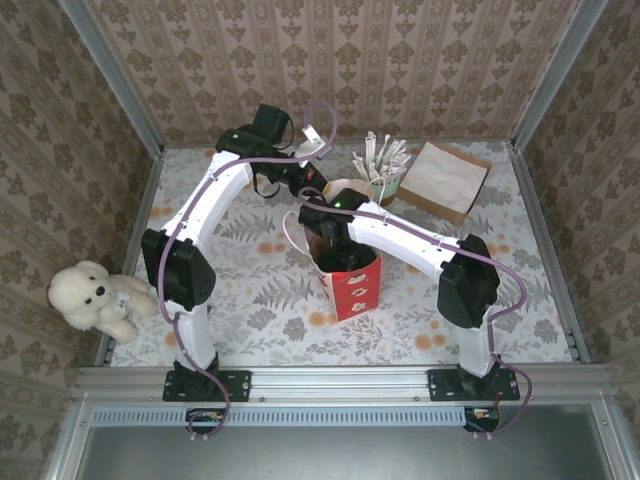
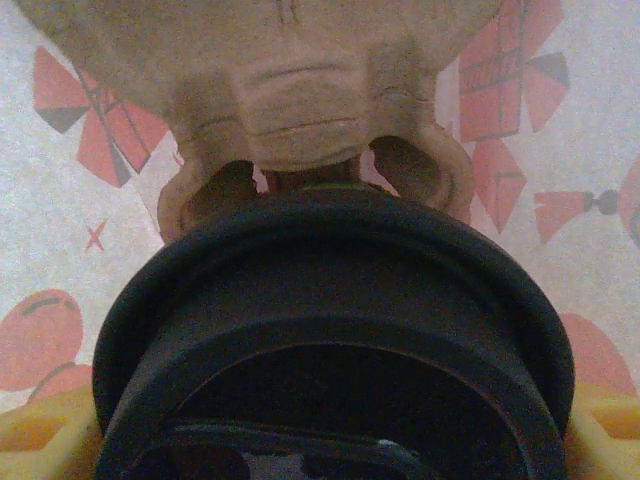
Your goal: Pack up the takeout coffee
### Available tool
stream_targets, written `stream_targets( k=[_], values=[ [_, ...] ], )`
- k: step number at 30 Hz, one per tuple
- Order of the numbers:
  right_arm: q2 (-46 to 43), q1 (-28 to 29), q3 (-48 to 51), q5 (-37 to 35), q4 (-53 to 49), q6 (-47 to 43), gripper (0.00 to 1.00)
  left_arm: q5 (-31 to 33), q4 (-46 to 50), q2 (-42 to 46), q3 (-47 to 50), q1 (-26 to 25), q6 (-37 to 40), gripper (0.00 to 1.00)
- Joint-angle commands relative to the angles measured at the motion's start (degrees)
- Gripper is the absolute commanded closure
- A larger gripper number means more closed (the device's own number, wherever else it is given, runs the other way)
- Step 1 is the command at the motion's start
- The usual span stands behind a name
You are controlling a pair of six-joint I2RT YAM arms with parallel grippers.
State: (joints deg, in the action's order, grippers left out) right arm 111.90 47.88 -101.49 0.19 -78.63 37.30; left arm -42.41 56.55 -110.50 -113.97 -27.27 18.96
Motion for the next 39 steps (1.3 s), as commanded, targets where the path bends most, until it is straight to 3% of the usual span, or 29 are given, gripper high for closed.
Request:
stream_targets(
  k=[1, 39],
  values=[
    [-1.4, 0.1, 1.7, -2.1, -0.5, -0.6, 0.48, -1.3, -1.3, 2.0, -0.3, 0.7, -1.2, 1.0],
    [-4.8, 0.3, 4.1, -4.6, 3.9, -1.4, 0.5, -2.9, -1.1, 2.0, -0.1, 0.7, 0.0, 1.0]
  ],
)
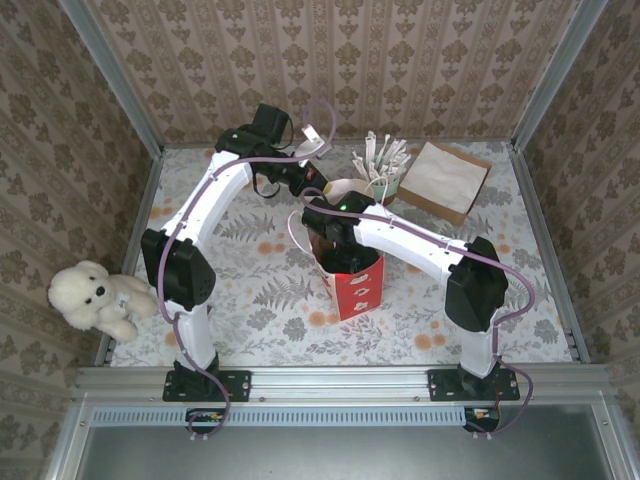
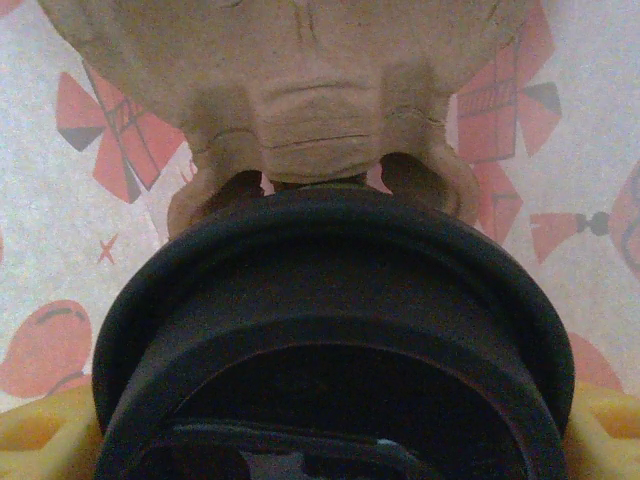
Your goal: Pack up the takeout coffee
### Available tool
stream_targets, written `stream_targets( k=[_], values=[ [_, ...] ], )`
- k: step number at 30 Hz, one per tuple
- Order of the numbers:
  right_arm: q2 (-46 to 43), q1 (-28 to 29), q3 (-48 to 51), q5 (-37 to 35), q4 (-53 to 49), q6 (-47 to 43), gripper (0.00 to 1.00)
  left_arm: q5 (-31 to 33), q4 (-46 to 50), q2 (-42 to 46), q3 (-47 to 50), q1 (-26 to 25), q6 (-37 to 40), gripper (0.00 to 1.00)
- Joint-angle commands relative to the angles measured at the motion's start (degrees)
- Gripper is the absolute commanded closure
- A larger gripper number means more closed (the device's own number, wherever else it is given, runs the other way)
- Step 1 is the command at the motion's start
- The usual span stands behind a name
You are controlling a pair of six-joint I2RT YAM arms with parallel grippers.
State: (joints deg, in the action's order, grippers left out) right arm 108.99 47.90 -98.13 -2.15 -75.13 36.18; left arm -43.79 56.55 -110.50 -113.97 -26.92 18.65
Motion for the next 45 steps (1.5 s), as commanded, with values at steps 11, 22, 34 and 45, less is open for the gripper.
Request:
stream_targets(
  k=[11, 22, 34, 45],
  values=[
    [-2.4, 0.5, 1.8, -3.0, 1.7, -0.5, 0.5, -1.7, -1.5, 1.7, 0.2, 0.4, -0.2, 1.0],
    [-2.1, 0.5, 5.8, -3.0, 4.6, -0.2, 0.51, -1.3, -1.5, 1.9, 0.1, 0.4, -0.2, 1.0],
    [-5.2, 0.7, 10.7, -4.6, 9.9, 0.0, 0.51, -1.0, -1.5, 1.8, 0.2, 0.4, -0.5, 1.0],
    [-5.6, 0.9, 12.4, -5.2, 12.2, -0.2, 0.51, -1.1, -1.6, 1.6, 0.4, 0.4, -0.7, 1.0]
  ],
)
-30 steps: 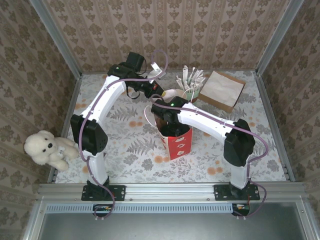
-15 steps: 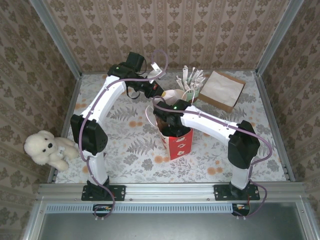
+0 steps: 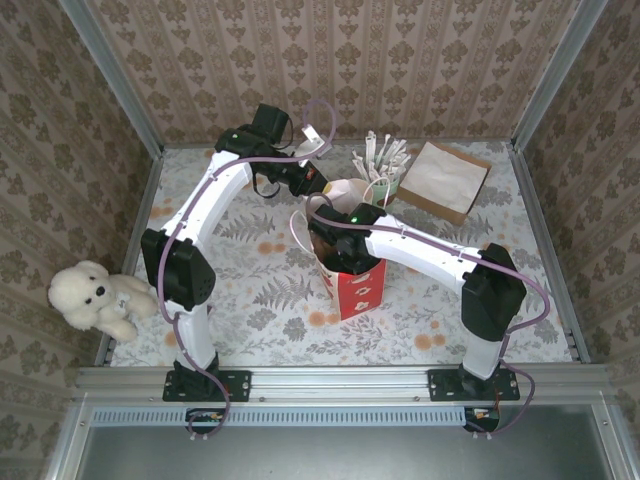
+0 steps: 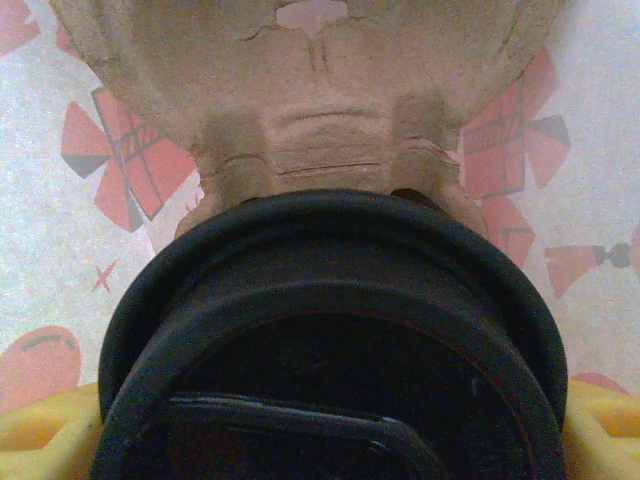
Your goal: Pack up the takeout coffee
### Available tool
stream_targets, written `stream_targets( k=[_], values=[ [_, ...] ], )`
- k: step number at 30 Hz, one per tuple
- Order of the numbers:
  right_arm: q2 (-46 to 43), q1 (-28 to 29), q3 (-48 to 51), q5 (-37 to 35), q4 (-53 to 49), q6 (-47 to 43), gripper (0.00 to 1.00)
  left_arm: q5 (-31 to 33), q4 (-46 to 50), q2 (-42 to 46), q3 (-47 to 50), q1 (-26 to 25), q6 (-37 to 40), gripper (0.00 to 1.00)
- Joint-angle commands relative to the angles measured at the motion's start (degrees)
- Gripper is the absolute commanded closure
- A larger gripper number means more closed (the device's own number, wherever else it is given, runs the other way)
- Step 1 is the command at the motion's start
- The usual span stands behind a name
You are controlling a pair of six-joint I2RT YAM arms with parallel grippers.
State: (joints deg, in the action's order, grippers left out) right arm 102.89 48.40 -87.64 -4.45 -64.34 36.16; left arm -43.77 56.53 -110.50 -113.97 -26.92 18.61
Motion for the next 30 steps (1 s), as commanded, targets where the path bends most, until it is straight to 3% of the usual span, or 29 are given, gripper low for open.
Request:
stream_targets(
  k=[1, 30],
  values=[
    [0.5, 0.3, 2.0, -2.9, 1.6, -0.3, 0.51, -1.2, -1.6, 1.6, 0.4, 0.4, -0.6, 1.0],
    [0.8, 0.4, 6.0, -3.2, 4.1, -0.3, 0.52, -1.3, -1.8, 1.2, 0.2, 0.4, -1.0, 1.0]
  ],
)
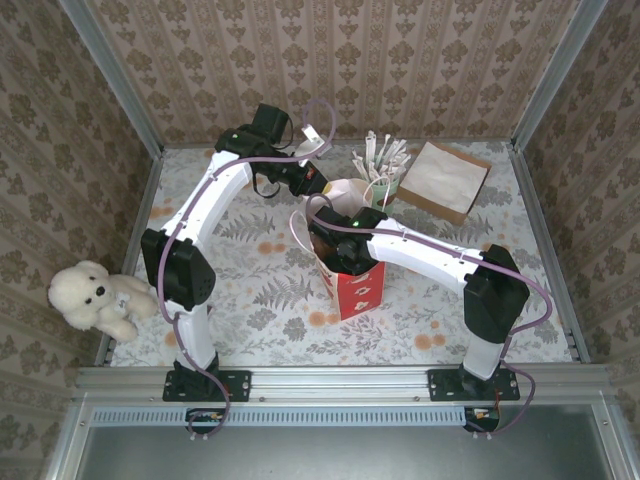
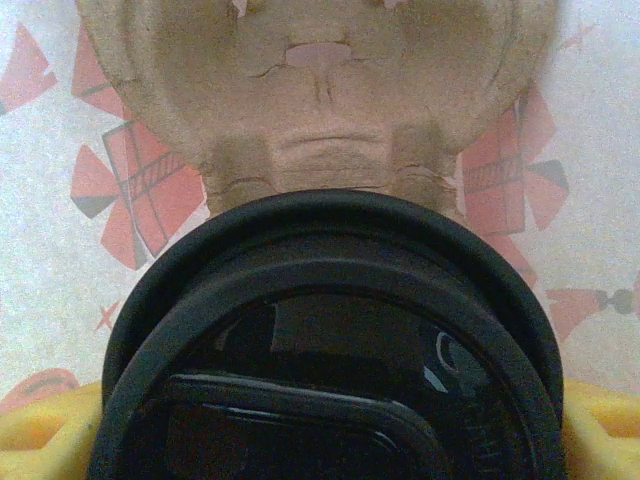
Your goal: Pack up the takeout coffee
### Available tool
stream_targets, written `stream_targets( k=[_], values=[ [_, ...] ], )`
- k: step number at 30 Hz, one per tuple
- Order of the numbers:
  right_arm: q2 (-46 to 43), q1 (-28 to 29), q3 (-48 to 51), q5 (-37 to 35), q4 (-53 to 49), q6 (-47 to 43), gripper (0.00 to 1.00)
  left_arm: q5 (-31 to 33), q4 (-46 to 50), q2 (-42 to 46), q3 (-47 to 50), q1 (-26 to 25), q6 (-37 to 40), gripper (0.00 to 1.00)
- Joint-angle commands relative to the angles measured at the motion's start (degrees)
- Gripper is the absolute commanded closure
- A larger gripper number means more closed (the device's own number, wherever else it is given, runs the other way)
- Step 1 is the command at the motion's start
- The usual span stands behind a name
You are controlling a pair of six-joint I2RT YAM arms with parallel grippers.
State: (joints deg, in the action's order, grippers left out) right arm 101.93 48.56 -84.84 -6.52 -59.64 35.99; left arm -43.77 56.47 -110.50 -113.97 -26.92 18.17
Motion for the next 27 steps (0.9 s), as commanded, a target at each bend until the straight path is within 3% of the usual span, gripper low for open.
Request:
stream_targets(
  k=[1, 27],
  values=[
    [1.9, 0.2, 3.2, -1.1, -0.6, -0.1, 0.52, -1.1, -1.7, 1.2, 0.1, 0.4, -0.5, 1.0],
    [4.7, 0.9, 2.5, -0.4, -8.5, 2.5, 0.52, -0.4, -2.5, 1.6, 0.1, 2.0, -1.6, 1.0]
  ],
)
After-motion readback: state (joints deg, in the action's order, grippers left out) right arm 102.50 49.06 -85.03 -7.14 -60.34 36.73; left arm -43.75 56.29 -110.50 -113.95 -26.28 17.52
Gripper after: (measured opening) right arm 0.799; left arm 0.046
